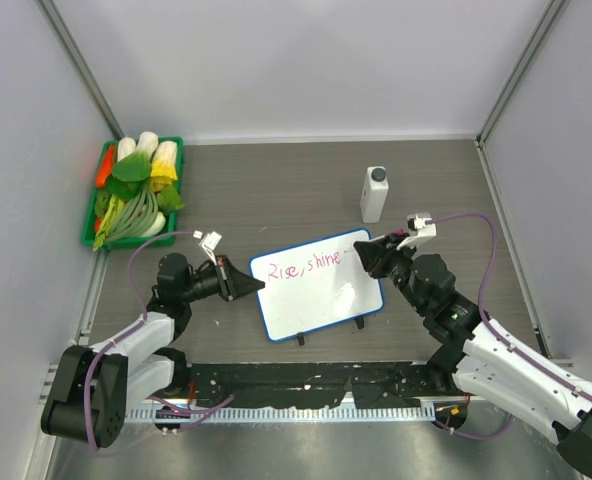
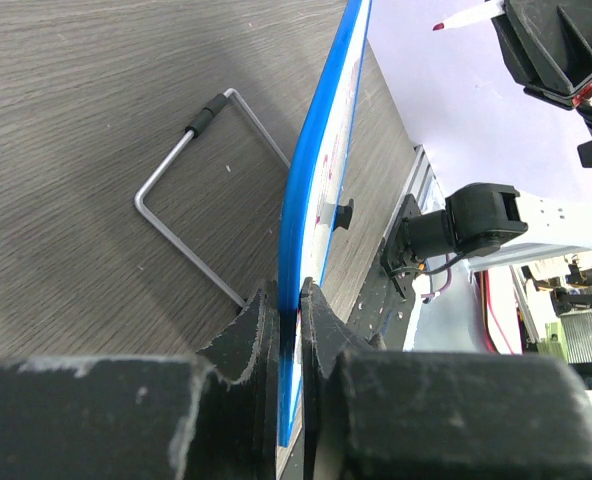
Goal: Write a sentence on the whiteboard
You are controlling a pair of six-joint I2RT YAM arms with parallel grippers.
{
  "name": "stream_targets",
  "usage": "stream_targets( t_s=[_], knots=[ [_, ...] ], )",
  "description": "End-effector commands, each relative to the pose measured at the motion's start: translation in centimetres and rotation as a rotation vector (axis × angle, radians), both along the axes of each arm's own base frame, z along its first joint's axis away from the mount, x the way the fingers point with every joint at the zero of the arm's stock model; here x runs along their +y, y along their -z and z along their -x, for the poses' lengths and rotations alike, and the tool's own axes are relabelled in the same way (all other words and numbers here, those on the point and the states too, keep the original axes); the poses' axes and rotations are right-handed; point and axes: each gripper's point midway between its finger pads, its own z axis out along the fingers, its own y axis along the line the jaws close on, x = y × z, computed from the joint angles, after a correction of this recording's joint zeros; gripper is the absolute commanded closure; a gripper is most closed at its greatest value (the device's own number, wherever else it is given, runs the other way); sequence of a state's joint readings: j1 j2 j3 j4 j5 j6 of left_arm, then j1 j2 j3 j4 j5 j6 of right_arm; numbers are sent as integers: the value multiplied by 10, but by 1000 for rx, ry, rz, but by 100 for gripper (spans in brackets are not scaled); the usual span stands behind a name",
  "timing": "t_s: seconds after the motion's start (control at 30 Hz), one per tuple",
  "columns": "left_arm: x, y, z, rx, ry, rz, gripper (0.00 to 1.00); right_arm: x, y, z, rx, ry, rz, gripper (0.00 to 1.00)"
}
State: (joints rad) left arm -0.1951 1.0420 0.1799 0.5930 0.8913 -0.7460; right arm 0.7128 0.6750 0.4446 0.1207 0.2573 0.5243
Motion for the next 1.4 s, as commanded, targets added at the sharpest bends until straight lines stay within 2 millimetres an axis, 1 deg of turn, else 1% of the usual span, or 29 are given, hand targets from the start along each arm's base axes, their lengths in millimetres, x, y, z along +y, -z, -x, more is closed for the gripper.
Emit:
stream_targets(
  t_s=[0.0, 0.2, 0.27, 0.43, 0.5, 0.63, 0.73, 0.87, 0.97, 1.07, 1.2, 1.37],
  knots=[
    [4, -1, -6, -68, -25, -27, 100, 4, -10, -1, -37, -22, -6, 98],
    [5, 1, -7, -62, -36, -32, 100, 21, 3, 6, -25, -105, -12, 98],
    [6, 3, -10, -57, -55, -41, 100, 25, 4, 9, -25, -121, -14, 98],
    [12, 11, -18, -32, -117, -70, 100, 36, -1, 18, -49, -156, -31, 99],
    [16, 15, -24, -21, -155, -93, 100, 40, 2, 19, -45, -163, -21, 98],
    [24, 19, -33, -13, -227, -123, 100, 43, 3, 23, -47, -174, -21, 99],
    [32, 25, -40, 6, -292, -153, 100, 43, 3, 23, -49, -175, -17, 98],
    [37, 29, -47, 25, -338, -173, 100, 48, 4, 22, -50, -187, -12, 99],
    [36, 30, -51, 26, -336, -183, 100, 52, 6, 22, -48, -198, -7, 99],
    [35, 30, -54, 32, -325, -186, 100, 59, 4, 23, -51, -217, -16, 98],
    [33, 25, -56, 16, -308, -188, 100, 65, 4, 26, -56, -237, -3, 99],
    [33, 20, -48, 6, -272, -220, 100, 72, -1, 29, -68, -253, 0, 99]
  ],
)
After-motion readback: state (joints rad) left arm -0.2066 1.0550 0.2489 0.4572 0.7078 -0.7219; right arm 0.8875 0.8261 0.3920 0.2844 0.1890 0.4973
